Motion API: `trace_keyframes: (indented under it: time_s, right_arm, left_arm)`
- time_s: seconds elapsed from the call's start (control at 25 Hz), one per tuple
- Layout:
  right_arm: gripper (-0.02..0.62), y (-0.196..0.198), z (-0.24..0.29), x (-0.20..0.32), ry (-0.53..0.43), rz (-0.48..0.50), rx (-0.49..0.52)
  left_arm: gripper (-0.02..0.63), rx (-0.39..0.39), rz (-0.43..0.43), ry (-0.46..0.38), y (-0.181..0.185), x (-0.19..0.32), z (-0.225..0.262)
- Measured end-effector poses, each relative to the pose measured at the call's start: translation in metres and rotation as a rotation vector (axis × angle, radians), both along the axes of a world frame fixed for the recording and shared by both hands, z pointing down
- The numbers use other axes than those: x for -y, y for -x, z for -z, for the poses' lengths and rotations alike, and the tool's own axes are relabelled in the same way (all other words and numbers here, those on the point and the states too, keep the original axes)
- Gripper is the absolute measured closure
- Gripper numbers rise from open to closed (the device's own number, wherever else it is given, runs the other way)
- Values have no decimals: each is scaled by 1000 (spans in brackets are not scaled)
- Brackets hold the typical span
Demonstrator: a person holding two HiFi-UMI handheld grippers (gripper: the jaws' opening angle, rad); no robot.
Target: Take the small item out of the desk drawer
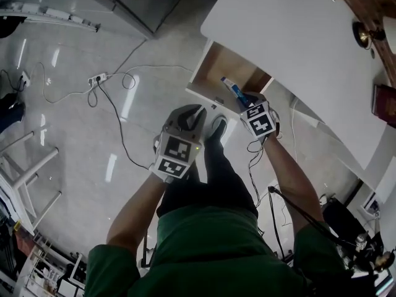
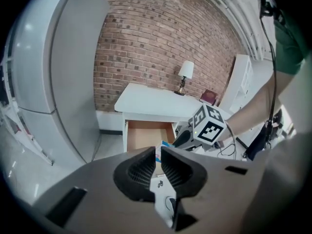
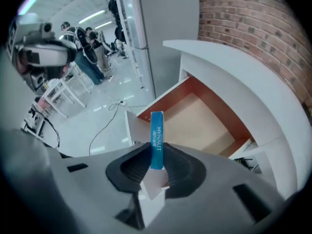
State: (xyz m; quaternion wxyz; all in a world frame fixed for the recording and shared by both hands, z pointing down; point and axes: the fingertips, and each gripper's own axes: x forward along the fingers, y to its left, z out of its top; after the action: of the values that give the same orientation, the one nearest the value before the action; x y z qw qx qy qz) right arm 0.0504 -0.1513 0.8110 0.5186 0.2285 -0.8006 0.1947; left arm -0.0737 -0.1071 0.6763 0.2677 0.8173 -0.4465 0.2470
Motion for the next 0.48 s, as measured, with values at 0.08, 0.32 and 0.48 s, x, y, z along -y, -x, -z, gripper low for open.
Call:
trace_keyframes:
  time_s: [0.08,0.32,0.48]
  right_arm:
    - [515,-3,20,1,7,-69,59]
    - [514,-2,84,0,27,-210,258]
    - [514,-2,122,0,41,-297,369]
  left_arm:
    - [577,6,-2,-16,1,2,13]
    - [577,27,12,-56,10,3,47]
    - [577,36,28,-65,16,0,64]
